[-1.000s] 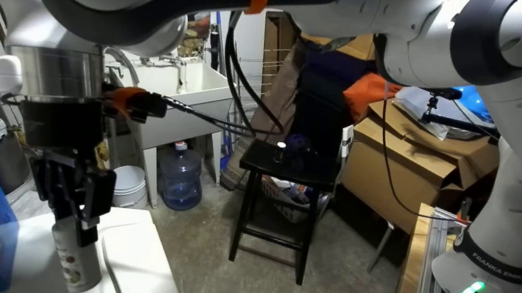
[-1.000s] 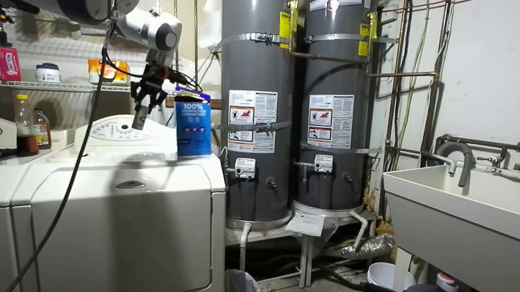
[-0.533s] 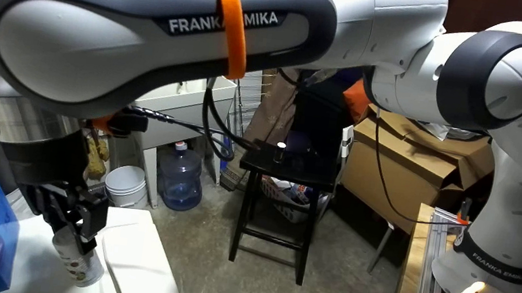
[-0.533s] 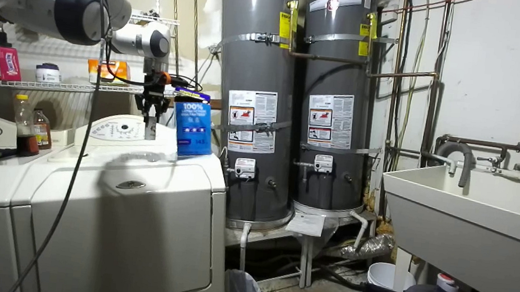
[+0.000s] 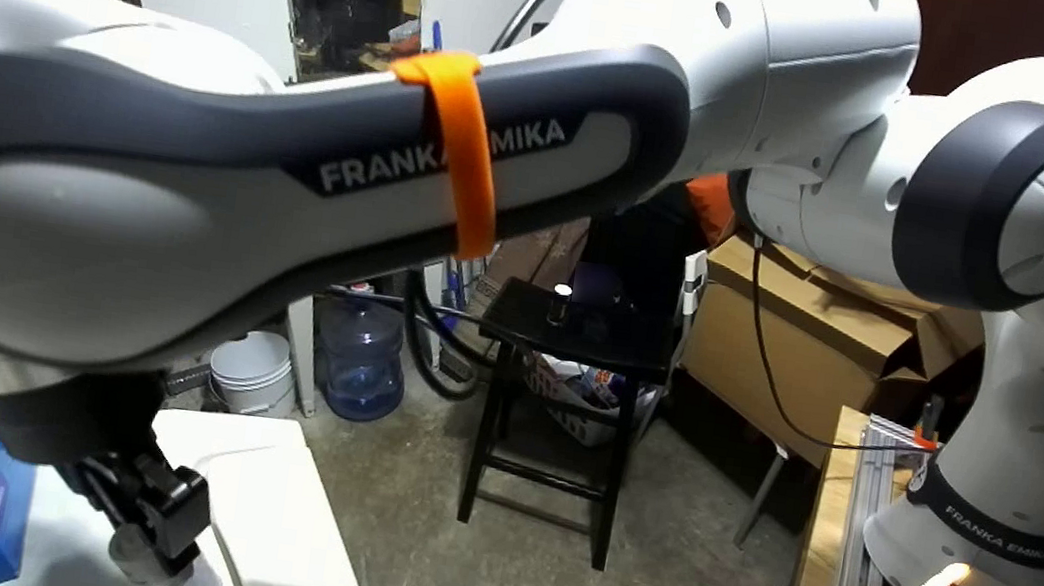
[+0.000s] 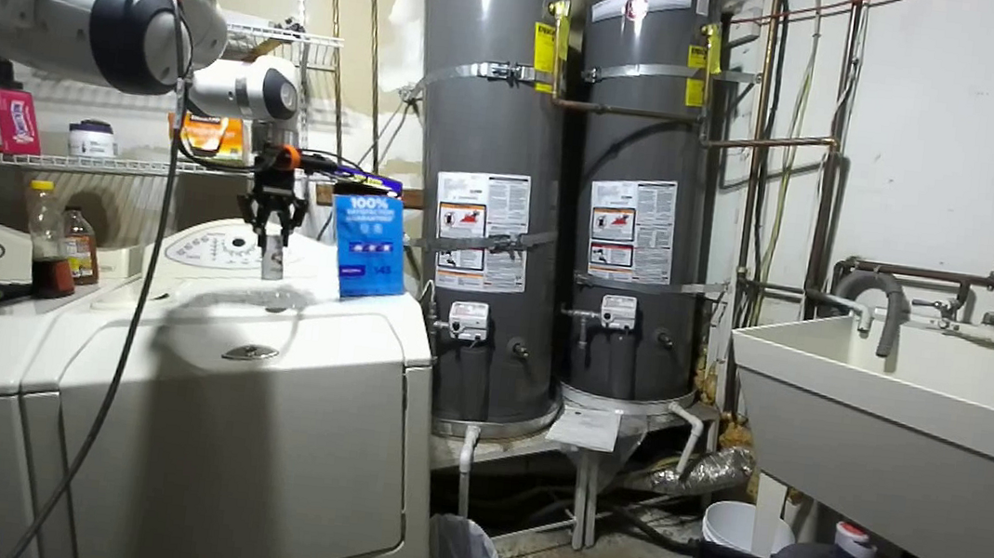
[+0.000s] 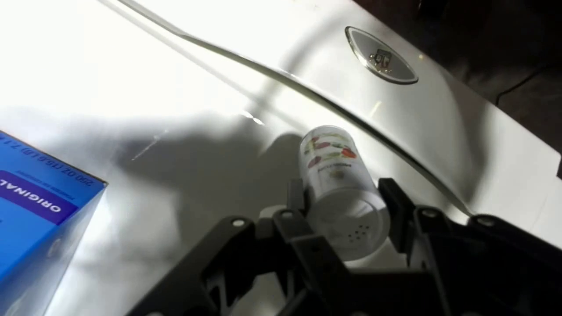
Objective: Put the bottle on top of the washer
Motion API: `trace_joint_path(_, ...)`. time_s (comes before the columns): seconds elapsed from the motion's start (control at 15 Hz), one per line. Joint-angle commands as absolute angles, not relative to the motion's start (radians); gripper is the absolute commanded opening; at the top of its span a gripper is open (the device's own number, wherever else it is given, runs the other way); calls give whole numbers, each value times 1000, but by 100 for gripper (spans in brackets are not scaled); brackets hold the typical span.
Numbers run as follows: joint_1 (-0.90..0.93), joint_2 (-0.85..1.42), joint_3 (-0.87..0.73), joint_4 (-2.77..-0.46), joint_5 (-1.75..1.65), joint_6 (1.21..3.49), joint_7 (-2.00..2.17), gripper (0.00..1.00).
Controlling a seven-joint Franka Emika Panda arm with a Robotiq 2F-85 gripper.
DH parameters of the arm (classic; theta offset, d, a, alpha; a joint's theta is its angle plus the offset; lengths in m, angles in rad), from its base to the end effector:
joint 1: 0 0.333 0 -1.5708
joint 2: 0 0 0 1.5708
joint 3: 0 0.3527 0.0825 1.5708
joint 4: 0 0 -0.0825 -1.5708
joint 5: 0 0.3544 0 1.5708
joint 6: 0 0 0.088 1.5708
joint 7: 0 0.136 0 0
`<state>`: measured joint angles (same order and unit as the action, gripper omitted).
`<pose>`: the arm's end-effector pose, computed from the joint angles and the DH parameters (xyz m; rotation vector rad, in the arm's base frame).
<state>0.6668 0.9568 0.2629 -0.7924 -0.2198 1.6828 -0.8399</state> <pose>0.5545 0.5470 0.3549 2.0758 2.3525 -0.0723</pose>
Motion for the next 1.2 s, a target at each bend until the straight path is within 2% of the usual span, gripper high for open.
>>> trace_joint_path(0.0,751,1063,212,-631,-285,1642,-803,20)
trace_joint_path(0.47,759,1151,180,-510,-221,1825,-850,20)
trace_joint_path(0.53,756,1090,176,-605,-250,1810,-815,45)
trace_joint_path(0.73,755,1116,177,-571,-245,1824,-826,45)
trace_joint_path(0.8,755,1122,175,-565,-236,1825,-783,20)
trace_joint_path(0.87,775,1170,145,-473,-206,1758,-694,20)
trace_joint_path(1.13,800,1189,117,-442,-210,1684,-484,20)
